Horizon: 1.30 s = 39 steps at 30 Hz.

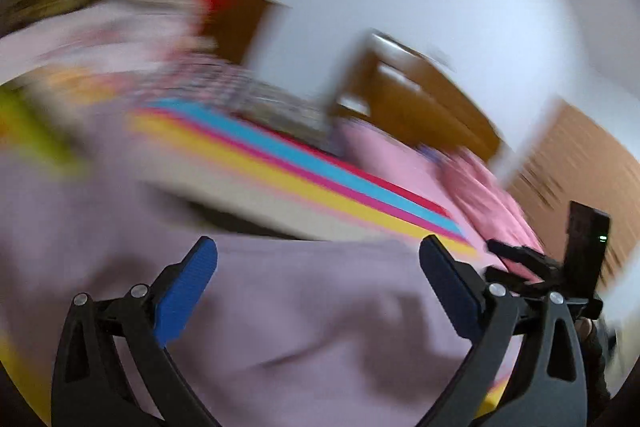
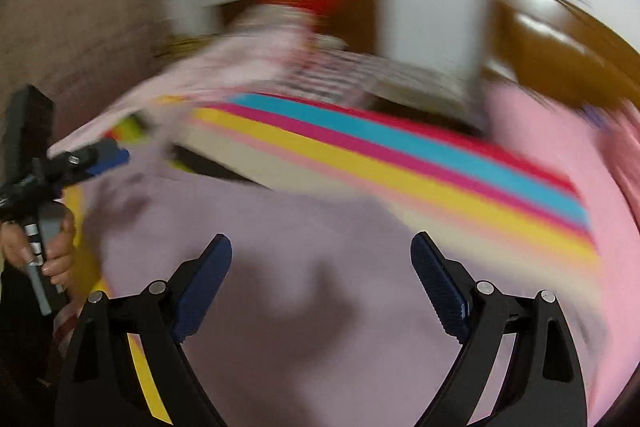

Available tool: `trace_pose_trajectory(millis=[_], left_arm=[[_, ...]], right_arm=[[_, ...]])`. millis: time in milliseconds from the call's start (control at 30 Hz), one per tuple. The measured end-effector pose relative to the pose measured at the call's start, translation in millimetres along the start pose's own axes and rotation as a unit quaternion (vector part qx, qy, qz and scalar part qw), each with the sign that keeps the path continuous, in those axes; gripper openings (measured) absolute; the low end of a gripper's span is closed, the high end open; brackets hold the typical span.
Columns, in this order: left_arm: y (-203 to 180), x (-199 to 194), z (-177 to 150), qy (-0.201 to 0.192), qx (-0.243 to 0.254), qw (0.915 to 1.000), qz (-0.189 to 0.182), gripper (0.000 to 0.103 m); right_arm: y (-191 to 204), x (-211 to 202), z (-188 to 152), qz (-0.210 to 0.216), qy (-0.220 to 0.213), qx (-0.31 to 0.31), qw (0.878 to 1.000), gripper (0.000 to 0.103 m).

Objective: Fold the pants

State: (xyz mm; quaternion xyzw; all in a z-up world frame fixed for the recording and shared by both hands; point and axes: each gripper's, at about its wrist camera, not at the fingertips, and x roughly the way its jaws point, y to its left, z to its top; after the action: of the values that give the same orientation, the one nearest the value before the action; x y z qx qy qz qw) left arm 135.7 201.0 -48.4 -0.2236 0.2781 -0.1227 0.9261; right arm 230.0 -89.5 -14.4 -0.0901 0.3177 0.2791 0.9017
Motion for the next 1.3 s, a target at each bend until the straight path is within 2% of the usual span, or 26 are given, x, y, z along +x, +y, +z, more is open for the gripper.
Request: trace_pose_trajectory(millis=[33, 67, 100, 133, 167, 233, 267, 367, 400, 467, 567, 633, 667, 700, 733, 800, 867, 933, 1000, 1067, 1133, 1200, 1300], left_arm=[[38.6, -21.1, 0.6, -0.016, -0.034, 0.9983, 0.044, 0.101], [62.6, -34.0, 0.0, -0.024, -0.056, 0.9955, 0.072, 0.101], [103.6, -51.1, -1.6, -0.030, -0.098, 0.9870, 0.124, 0.101], [123.3, -59.8, -2.5, -0.034, -0.121, 0.9812, 0.147, 0.100], [153.8, -72.7, -4.7, -0.049, -0.158, 0.9713, 0.171, 0.100], [190.9, -83.7, -5.0, -0.067, -0.200, 0.9581, 0.194, 0.100], [202.5, -85.0, -3.4, -0.069, -0.210, 0.9542, 0.202, 0.098], [235.7, -77.2, 3.7, -0.074, -0.231, 0.9469, 0.211, 0.087], [245.8, -70.8, 7.0, -0.071, -0.242, 0.9428, 0.218, 0.083], [261.8, -62.9, 9.5, -0.067, -0.254, 0.9400, 0.218, 0.083], [267.8, -57.3, 5.9, -0.060, -0.249, 0.9412, 0.221, 0.083], [266.2, -39.4, 15.0, -0.049, -0.219, 0.9448, 0.238, 0.083], [265.1, -34.7, 15.7, -0.044, -0.208, 0.9445, 0.250, 0.077], [271.6, -43.8, 11.6, -0.041, -0.202, 0.9428, 0.262, 0.058], [271.0, -50.4, 7.8, -0.037, -0.193, 0.9407, 0.276, 0.049], [265.5, -49.4, 8.9, -0.029, -0.171, 0.9422, 0.287, 0.022], [259.8, -49.2, 9.4, -0.017, -0.148, 0.9507, 0.272, 0.005], [247.7, -59.7, 9.5, -0.029, -0.118, 0.9501, 0.288, 0.005], [235.7, -72.0, 19.2, -0.058, -0.104, 0.9516, 0.283, 0.004], [227.6, -88.2, 29.3, -0.084, -0.091, 0.9486, 0.291, 0.004], [231.5, -95.2, 42.5, -0.099, -0.090, 0.9459, 0.296, 0.005], [244.4, -86.6, 44.8, -0.084, -0.107, 0.9458, 0.295, 0.005], [261.1, -59.8, 26.5, -0.035, -0.114, 0.9380, 0.326, 0.005]], right_arm=[[14.5, 18.7, 16.5, 0.023, 0.002, -0.022, 1.000, 0.089], [33.8, 42.3, 37.0, 0.053, 0.004, -0.048, 0.997, 0.089], [58.1, 72.2, 61.1, 0.096, 0.010, -0.081, 0.992, 0.089], [87.0, 105.1, 84.7, 0.137, 0.018, -0.113, 0.984, 0.089], [109.9, 133.7, 102.9, 0.164, 0.031, -0.133, 0.977, 0.088], [157.9, 192.9, 133.3, 0.219, 0.083, -0.157, 0.959, 0.081], [179.0, 217.2, 144.8, 0.231, 0.101, -0.166, 0.953, 0.078], [237.6, 283.3, 171.3, 0.256, 0.148, -0.204, 0.933, 0.069], [248.6, 300.2, 177.3, 0.257, 0.160, -0.209, 0.930, 0.067], [272.1, 332.4, 181.3, 0.260, 0.193, -0.223, 0.920, 0.065], [283.4, 352.9, 171.0, 0.255, 0.216, -0.235, 0.913, 0.060], [288.1, 364.7, 162.5, 0.259, 0.222, -0.241, 0.909, 0.057], [287.2, 359.7, 160.0, 0.264, 0.217, -0.240, 0.909, 0.056], [285.4, 356.0, 158.9, 0.273, 0.212, -0.240, 0.907, 0.047], [284.5, 352.0, 157.5, 0.283, 0.207, -0.241, 0.905, 0.029], [284.7, 340.8, 152.8, 0.280, 0.188, -0.259, 0.905, 0.019], [285.6, 334.7, 152.6, 0.278, 0.179, -0.259, 0.907, 0.015], [284.6, 326.9, 156.7, 0.274, 0.160, -0.255, 0.913, 0.012], [282.7, 310.9, 165.6, 0.276, 0.129, -0.251, 0.919, 0.011], [281.9, 294.0, 180.9, 0.290, 0.098, -0.237, 0.922, 0.011], [286.5, 294.5, 190.2, 0.283, 0.092, -0.231, 0.926, 0.011], [295.6, 311.7, 186.0, 0.264, 0.110, -0.236, 0.929, 0.011], [307.6, 349.6, 161.6, 0.229, 0.158, -0.245, 0.929, 0.011]])
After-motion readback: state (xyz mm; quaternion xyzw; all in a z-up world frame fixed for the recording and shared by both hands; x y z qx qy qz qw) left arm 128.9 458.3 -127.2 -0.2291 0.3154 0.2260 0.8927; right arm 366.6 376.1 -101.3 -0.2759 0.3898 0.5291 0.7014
